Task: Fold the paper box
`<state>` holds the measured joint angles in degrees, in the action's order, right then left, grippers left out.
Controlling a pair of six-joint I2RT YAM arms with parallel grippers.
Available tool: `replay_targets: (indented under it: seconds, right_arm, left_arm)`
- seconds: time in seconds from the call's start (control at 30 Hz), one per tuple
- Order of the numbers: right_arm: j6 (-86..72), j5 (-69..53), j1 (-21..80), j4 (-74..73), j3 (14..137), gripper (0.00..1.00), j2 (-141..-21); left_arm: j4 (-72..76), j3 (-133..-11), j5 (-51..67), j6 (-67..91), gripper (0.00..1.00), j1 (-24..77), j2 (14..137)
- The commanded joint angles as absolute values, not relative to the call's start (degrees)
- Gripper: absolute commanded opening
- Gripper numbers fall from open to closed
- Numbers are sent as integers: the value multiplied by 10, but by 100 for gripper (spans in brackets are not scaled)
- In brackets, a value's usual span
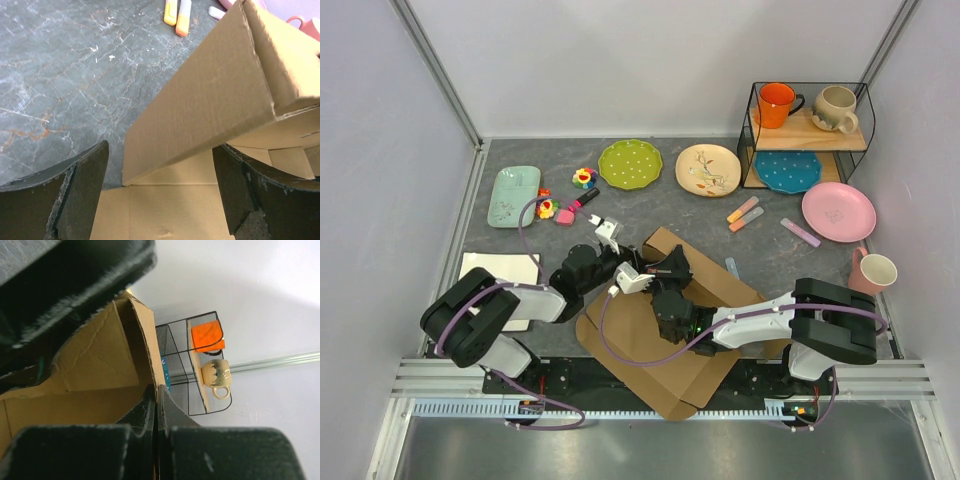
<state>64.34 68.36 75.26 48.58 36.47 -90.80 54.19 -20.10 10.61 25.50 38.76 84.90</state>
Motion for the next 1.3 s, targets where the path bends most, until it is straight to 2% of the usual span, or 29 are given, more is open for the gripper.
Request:
replay_targets:
  seconds: [0.0,0.13,0.23,0.43,0.47,0.7,0.8,0.83,0.93,1.07,1.13,1.2,1.27]
  right_arm:
    - [569,671,758,429,352,0,-917]
    - [568,673,759,424,351,0,-912]
    - [558,671,759,411,350,0,-906]
    - [555,673,759,404,350,0,-904]
    - [555,673,759,404,350,0,-903]
    - [557,672,759,410,354,0,-911]
    - [557,673,759,409,357,0,-913]
    - [555,672,759,410,357,0,-913]
    - [554,671,759,408,359,0,-913]
    - [552,670,759,405,357,0,-912]
    - [550,668,759,405,356,0,-911]
    - [546,667,760,402,355,0,-912]
    - [543,668,760,401,354,0,-912]
  left_arm:
    - [549,-254,80,166,90,389,860]
    - [520,-289,81,125,89,389,873]
    - [519,-301,84,110,81,388,886]
    - [554,-278,97,131,40,389,903]
    - [559,-269,93,139,38,389,904]
    - [571,-245,81,152,39,392,922]
    - [575,-244,82,157,45,395,932]
    - [577,-244,80,163,51,396,936]
    - [597,-236,74,177,54,398,947]
    - [622,-224,61,188,51,399,953]
    - [637,-218,45,190,40,398,952]
    - [650,-214,35,194,36,399,948]
    - [658,-218,33,204,39,398,940]
